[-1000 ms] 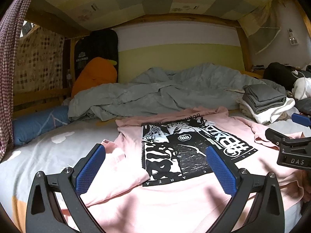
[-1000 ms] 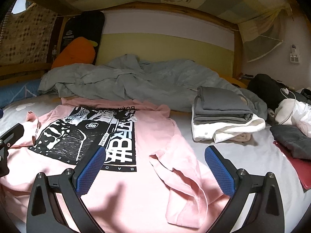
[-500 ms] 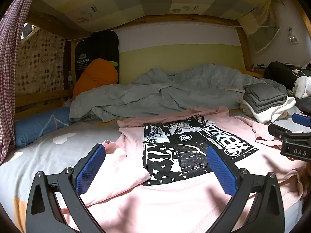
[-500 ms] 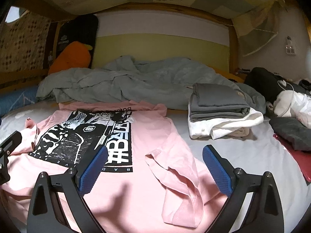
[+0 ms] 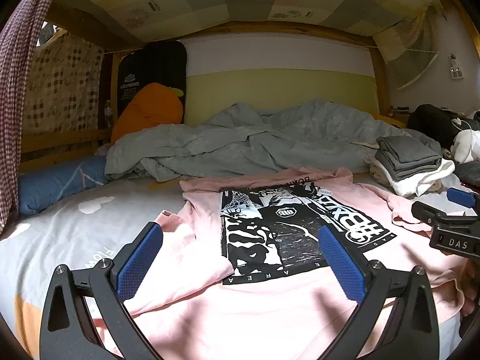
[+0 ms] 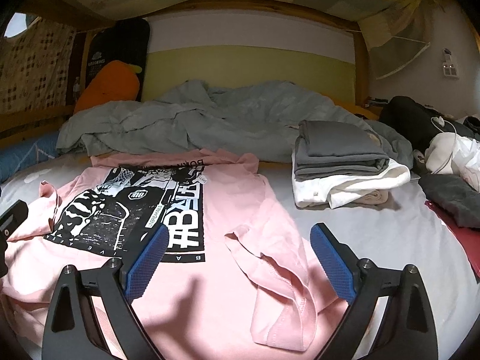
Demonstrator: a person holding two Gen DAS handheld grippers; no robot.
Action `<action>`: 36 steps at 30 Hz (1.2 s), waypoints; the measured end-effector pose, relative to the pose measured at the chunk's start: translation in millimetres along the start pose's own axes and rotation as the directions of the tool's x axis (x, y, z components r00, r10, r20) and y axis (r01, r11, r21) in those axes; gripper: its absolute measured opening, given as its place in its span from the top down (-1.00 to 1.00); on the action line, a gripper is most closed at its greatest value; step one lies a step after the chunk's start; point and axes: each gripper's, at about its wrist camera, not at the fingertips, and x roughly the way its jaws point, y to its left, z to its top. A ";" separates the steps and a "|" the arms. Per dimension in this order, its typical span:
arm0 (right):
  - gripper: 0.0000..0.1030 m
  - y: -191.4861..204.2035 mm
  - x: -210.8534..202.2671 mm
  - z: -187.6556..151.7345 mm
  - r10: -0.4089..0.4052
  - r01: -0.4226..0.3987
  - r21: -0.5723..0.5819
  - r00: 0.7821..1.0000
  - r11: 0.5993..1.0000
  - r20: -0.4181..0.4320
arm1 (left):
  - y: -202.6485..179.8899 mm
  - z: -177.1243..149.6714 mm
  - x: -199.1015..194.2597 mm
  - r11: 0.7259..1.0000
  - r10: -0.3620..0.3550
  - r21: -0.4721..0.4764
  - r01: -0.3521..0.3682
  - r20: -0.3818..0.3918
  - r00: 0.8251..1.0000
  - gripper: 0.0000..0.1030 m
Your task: Fold small clothes
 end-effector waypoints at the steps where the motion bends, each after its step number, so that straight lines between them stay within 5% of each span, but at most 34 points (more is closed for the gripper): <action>1: -0.87 1.2 0.0 0.0 0.001 -0.001 -0.003 1.000 1.000 0.001 | 0.0 0.0 -0.3 1.000 0.003 -0.001 -0.003 0.001 1.000 -1.00; 20: -0.90 5.1 -2.7 1.6 -0.007 0.007 -0.028 1.000 1.000 0.009 | 2.0 1.5 -3.5 1.000 -0.007 -0.016 0.007 0.013 1.000 -1.00; 24: -0.90 0.2 -9.2 9.8 0.003 -0.003 -0.012 1.000 1.000 0.021 | 6.5 11.8 -17.7 0.998 0.062 -0.022 -0.061 0.055 0.997 -1.00; 33: -0.90 -57.0 -49.3 45.0 0.009 -0.016 0.084 0.997 0.996 0.082 | 22.3 44.5 -61.0 1.000 0.027 0.010 -0.029 0.177 0.984 -1.00; 36: -0.90 -71.6 -59.0 57.8 0.095 -0.096 0.063 0.995 0.993 0.018 | 25.7 47.9 -71.9 1.000 -0.030 0.000 0.030 0.194 0.981 -1.00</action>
